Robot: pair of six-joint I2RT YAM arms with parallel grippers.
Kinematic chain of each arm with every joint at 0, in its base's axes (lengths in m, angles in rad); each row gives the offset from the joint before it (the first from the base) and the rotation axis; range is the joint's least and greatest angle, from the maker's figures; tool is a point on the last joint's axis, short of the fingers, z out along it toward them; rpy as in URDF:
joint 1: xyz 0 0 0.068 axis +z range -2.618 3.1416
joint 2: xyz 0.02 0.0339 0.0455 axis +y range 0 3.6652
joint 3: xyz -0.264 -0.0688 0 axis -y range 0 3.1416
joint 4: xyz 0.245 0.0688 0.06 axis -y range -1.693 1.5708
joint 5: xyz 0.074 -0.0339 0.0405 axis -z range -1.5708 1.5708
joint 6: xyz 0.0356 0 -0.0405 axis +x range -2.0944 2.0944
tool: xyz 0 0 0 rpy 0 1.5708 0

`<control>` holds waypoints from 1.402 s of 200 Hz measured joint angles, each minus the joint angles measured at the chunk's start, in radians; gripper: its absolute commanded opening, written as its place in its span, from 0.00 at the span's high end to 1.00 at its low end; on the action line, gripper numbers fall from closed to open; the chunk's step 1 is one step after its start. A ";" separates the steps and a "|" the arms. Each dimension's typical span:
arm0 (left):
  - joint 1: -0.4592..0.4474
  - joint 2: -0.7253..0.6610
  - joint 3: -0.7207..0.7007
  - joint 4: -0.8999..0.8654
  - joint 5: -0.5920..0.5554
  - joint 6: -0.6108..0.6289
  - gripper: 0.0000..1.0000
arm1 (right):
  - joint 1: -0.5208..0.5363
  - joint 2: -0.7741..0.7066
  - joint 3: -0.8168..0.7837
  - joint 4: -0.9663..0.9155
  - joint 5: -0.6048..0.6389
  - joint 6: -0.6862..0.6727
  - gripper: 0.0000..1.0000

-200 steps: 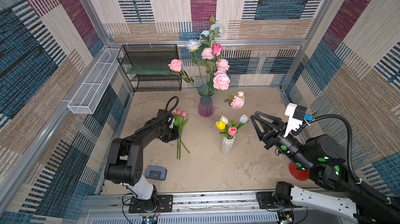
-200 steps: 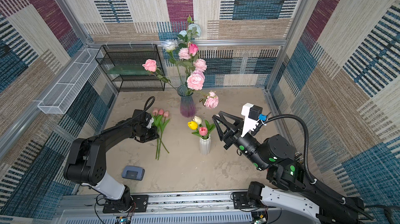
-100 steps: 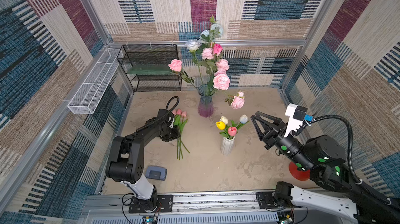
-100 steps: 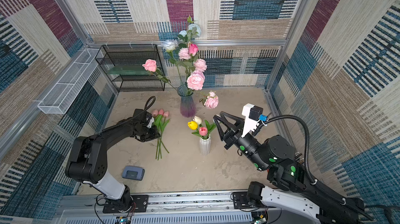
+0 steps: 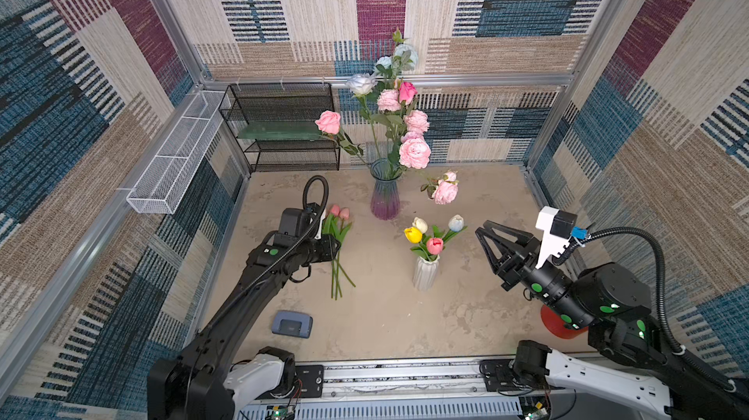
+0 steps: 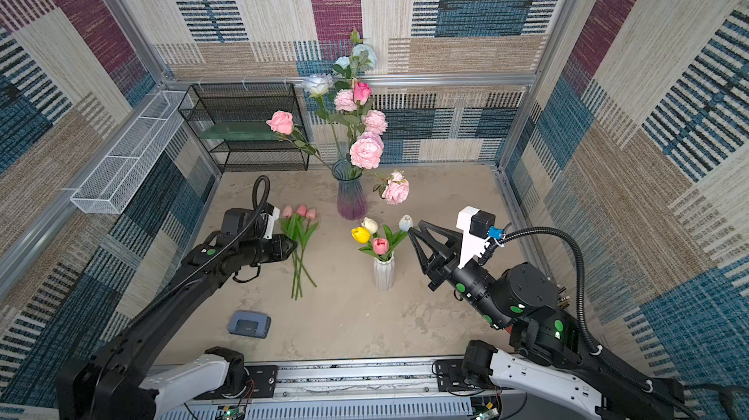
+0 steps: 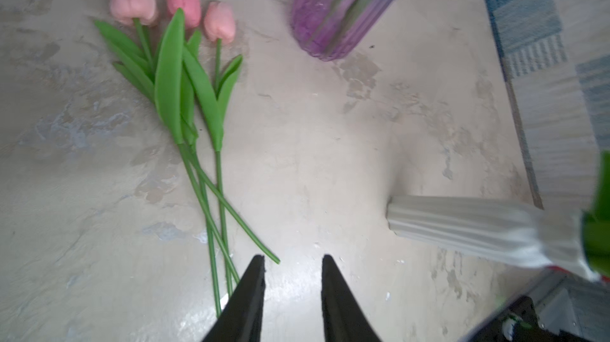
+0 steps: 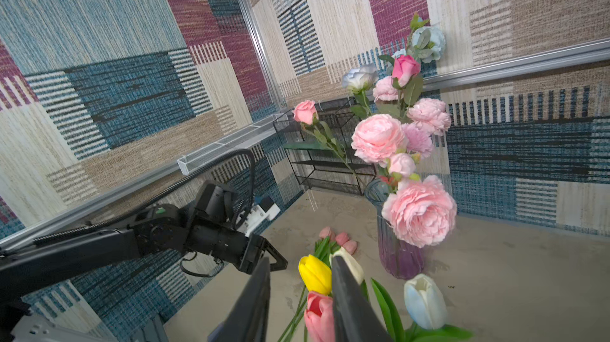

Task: Pick out pink flowers from the vase
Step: Place the flower at the center of the board, then pick up the flower from the vase.

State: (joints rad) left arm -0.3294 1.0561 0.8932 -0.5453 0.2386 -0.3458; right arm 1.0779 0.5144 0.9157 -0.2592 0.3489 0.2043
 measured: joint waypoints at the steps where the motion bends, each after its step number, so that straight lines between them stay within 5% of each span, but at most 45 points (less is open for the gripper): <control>1: -0.004 -0.004 -0.001 0.000 0.000 0.002 0.67 | 0.000 -0.004 -0.005 0.000 0.000 -0.002 0.72; 41: -0.112 -0.188 -0.058 -0.043 0.015 0.032 0.67 | 0.000 -0.137 -0.200 0.019 -0.047 -0.092 0.75; 84: -0.127 -0.321 -0.114 -0.088 0.089 0.055 0.65 | 0.004 -0.141 -0.364 0.058 -0.203 -0.252 0.73; 115: -0.130 -0.388 -0.143 -0.093 0.110 0.063 0.64 | 0.016 -0.141 -0.453 0.132 -0.218 -0.354 0.81; 191: -0.136 -0.439 -0.170 -0.080 0.131 0.073 0.65 | 0.013 -0.162 -0.627 0.417 -0.140 -0.549 0.85; 280: -0.137 -0.449 -0.171 -0.079 0.130 0.084 0.65 | -0.124 0.015 -0.634 0.615 -0.169 -0.553 0.80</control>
State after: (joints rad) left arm -0.4667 0.6067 0.7219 -0.6239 0.3683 -0.2615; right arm 0.9535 0.5297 0.2821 0.3557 0.1799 -0.3485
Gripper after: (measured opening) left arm 0.352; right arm 0.199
